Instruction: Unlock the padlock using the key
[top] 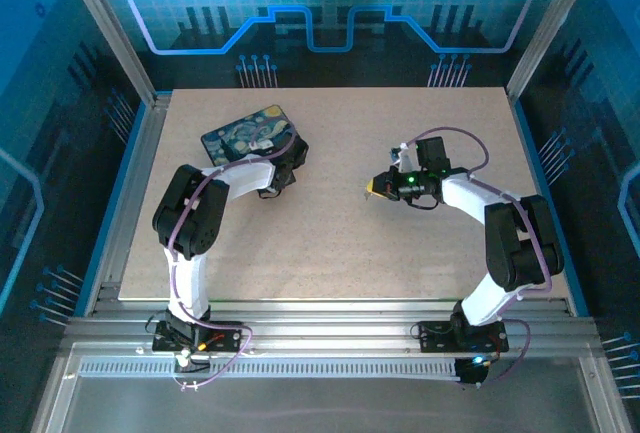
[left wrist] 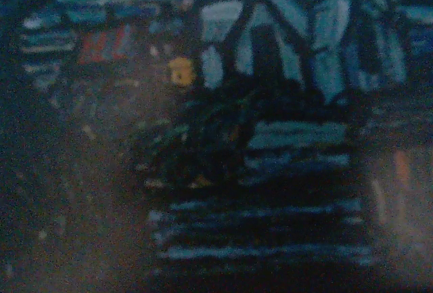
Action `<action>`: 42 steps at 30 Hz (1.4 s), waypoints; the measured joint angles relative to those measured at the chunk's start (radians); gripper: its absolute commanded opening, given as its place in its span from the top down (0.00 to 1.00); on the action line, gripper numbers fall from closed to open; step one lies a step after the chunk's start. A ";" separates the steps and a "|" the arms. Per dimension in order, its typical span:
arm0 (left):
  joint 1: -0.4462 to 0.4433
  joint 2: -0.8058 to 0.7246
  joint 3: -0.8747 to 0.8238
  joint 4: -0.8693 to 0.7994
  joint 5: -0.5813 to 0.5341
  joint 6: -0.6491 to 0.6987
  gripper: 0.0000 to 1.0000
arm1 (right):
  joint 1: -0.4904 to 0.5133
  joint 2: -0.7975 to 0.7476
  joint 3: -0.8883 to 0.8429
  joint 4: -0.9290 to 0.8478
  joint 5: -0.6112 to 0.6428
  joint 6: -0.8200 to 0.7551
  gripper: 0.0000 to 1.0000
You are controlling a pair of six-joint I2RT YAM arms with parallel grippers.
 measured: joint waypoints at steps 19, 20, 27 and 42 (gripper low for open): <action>0.030 -0.008 -0.060 0.153 -0.013 0.134 0.85 | 0.005 0.000 -0.015 0.000 0.001 -0.001 1.00; 0.030 -0.011 -0.063 0.154 -0.006 0.142 0.86 | 0.008 0.000 -0.018 0.001 0.001 -0.001 1.00; 0.043 -0.066 -0.088 0.128 0.149 0.188 0.94 | 0.056 0.000 -0.020 0.021 0.007 0.001 1.00; 0.048 -0.233 0.014 -0.190 0.547 0.164 0.97 | 0.127 -0.074 -0.072 0.118 0.039 0.049 1.00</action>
